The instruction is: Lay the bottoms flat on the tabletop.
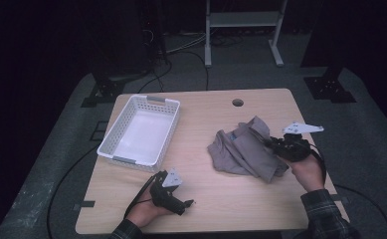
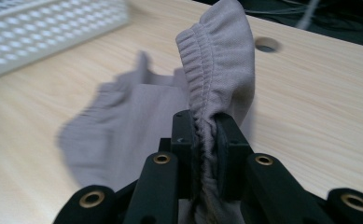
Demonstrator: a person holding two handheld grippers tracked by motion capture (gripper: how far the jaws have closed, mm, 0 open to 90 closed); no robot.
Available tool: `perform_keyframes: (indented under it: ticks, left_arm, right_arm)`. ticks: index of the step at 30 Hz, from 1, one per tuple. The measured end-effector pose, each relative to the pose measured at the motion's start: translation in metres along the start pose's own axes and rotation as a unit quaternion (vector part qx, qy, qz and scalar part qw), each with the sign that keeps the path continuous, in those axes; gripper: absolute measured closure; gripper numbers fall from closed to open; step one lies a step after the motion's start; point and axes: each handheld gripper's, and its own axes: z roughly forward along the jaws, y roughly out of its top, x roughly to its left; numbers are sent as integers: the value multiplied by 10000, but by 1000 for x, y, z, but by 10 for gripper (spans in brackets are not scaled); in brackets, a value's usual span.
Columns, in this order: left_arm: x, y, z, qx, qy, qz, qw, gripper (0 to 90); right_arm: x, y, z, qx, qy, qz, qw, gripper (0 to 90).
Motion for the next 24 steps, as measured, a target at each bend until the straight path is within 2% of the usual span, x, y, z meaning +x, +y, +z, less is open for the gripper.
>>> perform_keyframes:
  ticks: [1, 2, 3, 4, 6, 7, 8, 10, 11, 12, 13, 14, 15, 17, 19, 20, 22, 24]
  left_arm:
    - [0, 0, 0, 0, 0, 0, 10000, 0]
    - [0, 0, 0, -12, 0, -13, 10000, 0]
    - [0, 0, 0, -12, 0, -13, 10000, 0]
    - [0, 0, 0, -2, -4, -13, 10000, 0]
    - [0, 0, 0, -2, -3, -10, 10000, 0]
    - [0, 0, 0, -2, -3, -10, 10000, 0]
    - [0, 0, 0, -3, -4, -12, 10000, 0]
    - [0, 0, 0, -3, 2, -6, 10000, 0]
    - [0, 0, 0, -3, 2, -6, 10000, 0]
    - [0, 0, 0, -3, 1, -5, 10000, 0]
    - [0, 0, 0, -3, 1, -5, 10000, 0]
    - [0, 0, 0, -4, 2, -6, 10000, 0]
    - [0, 0, 0, -4, 2, -6, 10000, 0]
    - [0, 0, 0, -3, -6, -11, 10000, 0]
    - [0, 0, 0, -3, -4, -13, 10000, 0]
    - [0, 0, 0, -3, -4, -11, 10000, 0]
    - [0, 0, 0, -3, -4, -11, 10000, 0]
    - [0, 1, 0, 60, 3, 1, 10000, 0]
  right_arm:
    - [0, 0, 0, 0, 0, 0, 10000, 795]
    - [-11, -4, -2, 38, -162, 96, 9998, 795]
    - [-11, -4, -2, 38, -162, 96, 9998, 795]
    - [-20, -9, -3, 117, -359, 126, 9992, 795]
    - [-30, -13, -4, 207, -527, 169, 9983, 794]
    - [-30, -13, -4, 207, -527, 169, 9983, 794]
    - [-38, -18, -4, 312, -723, 209, 9967, 793]
    - [-47, -23, -3, 429, -887, 258, 9948, 793]
    - [-47, -23, -3, 429, -887, 258, 9948, 793]
    - [-55, -29, -2, 604, -1083, 272, 9919, 791]
    - [-55, -29, -2, 604, -1083, 272, 9919, 791]
    - [-62, -35, -1, 771, -1311, 311, 9879, 791]
    - [-62, -35, -1, 771, -1311, 311, 9879, 791]
    - [-74, -43, -1, 916, -1429, 460, 9844, 787]
    - [-76, -45, 0, 977, -1450, 481, 9834, 783]
    - [-79, -49, 0, 1024, -1468, 535, 9824, 745]
    - [-80, -49, 0, 984, -1476, 538, 9827, 713]
    - [-77, -43, -8, 738, -1553, 547, 9836, 564]
